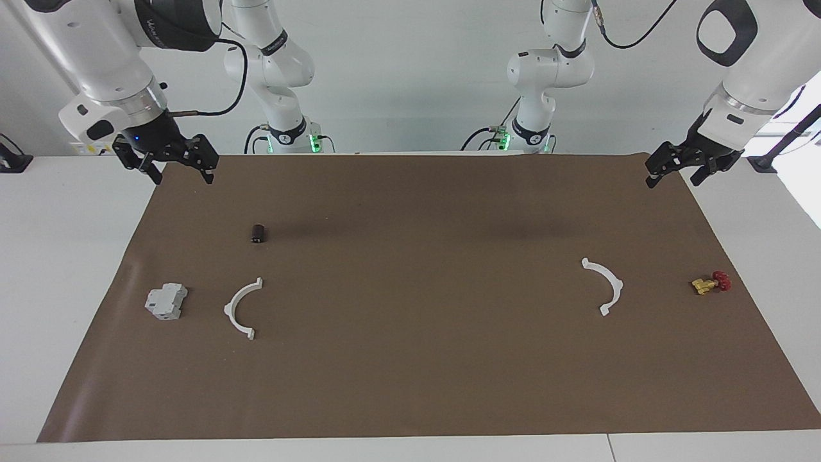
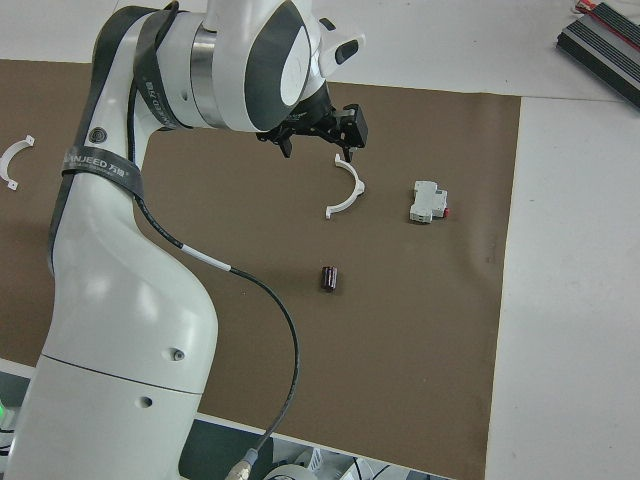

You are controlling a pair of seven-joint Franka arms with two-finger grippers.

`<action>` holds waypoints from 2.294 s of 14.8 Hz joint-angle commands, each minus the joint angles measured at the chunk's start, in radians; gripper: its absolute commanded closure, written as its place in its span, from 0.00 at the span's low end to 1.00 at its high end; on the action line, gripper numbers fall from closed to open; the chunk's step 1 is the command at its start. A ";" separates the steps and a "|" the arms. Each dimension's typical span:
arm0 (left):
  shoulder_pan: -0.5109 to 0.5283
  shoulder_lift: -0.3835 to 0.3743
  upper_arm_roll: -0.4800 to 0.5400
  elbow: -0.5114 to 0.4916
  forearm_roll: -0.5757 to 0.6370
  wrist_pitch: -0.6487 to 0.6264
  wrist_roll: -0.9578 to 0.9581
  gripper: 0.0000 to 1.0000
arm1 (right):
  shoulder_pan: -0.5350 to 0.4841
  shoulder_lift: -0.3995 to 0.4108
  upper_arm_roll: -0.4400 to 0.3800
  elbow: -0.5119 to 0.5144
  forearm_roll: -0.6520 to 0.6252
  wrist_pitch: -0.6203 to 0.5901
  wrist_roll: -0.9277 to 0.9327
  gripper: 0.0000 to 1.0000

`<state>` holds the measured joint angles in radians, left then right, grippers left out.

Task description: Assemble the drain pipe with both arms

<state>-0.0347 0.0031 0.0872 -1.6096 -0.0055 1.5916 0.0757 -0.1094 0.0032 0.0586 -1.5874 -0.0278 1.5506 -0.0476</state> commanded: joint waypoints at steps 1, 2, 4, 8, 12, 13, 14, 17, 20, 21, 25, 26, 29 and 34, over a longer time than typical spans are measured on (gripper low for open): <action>-0.007 -0.008 -0.001 0.005 0.010 -0.019 -0.025 0.00 | -0.010 -0.025 0.006 -0.031 0.012 0.017 -0.031 0.00; -0.007 -0.008 -0.001 0.005 0.010 -0.019 -0.025 0.00 | -0.007 -0.025 0.006 -0.031 0.012 0.016 -0.029 0.00; -0.007 -0.011 -0.001 0.000 0.010 -0.022 -0.025 0.00 | -0.004 -0.026 0.007 -0.033 0.012 0.005 -0.025 0.00; -0.007 -0.012 -0.001 -0.001 0.010 -0.022 -0.019 0.00 | -0.013 -0.042 0.007 -0.069 0.012 0.022 -0.050 0.00; -0.007 -0.015 0.000 -0.010 0.010 -0.019 -0.016 0.00 | -0.009 0.007 0.007 -0.134 0.012 0.225 -0.101 0.00; -0.007 -0.017 0.000 -0.012 0.010 -0.019 -0.016 0.00 | -0.016 0.068 0.009 -0.129 0.017 0.259 -0.104 0.00; -0.007 -0.018 0.000 -0.016 0.012 -0.018 -0.017 0.00 | -0.016 0.118 0.009 -0.134 0.043 0.323 -0.104 0.00; -0.004 -0.020 0.000 -0.016 0.012 -0.019 -0.017 0.00 | -0.007 0.246 0.009 -0.140 0.057 0.510 -0.115 0.00; -0.007 -0.020 0.000 -0.016 0.012 -0.019 -0.022 0.00 | -0.018 0.392 0.010 -0.144 0.060 0.632 -0.126 0.00; -0.011 -0.020 0.000 -0.016 0.012 -0.021 -0.025 0.00 | -0.013 0.403 0.010 -0.151 0.060 0.655 -0.136 0.00; -0.011 -0.020 0.000 -0.016 0.012 -0.019 -0.024 0.00 | -0.039 0.402 0.010 -0.294 0.060 0.827 -0.196 0.05; -0.011 -0.020 0.000 -0.016 0.012 -0.019 -0.024 0.00 | -0.041 0.399 0.010 -0.307 0.060 0.839 -0.198 0.09; -0.011 -0.020 0.000 -0.016 0.012 -0.019 -0.024 0.00 | -0.045 0.399 0.010 -0.319 0.060 0.841 -0.205 0.25; -0.011 -0.020 0.000 -0.018 0.012 -0.018 -0.024 0.00 | -0.041 0.396 0.010 -0.326 0.060 0.836 -0.216 0.86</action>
<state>-0.0359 0.0031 0.0852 -1.6110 -0.0055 1.5832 0.0672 -0.1398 0.4264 0.0581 -1.8795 0.0141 2.3756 -0.2311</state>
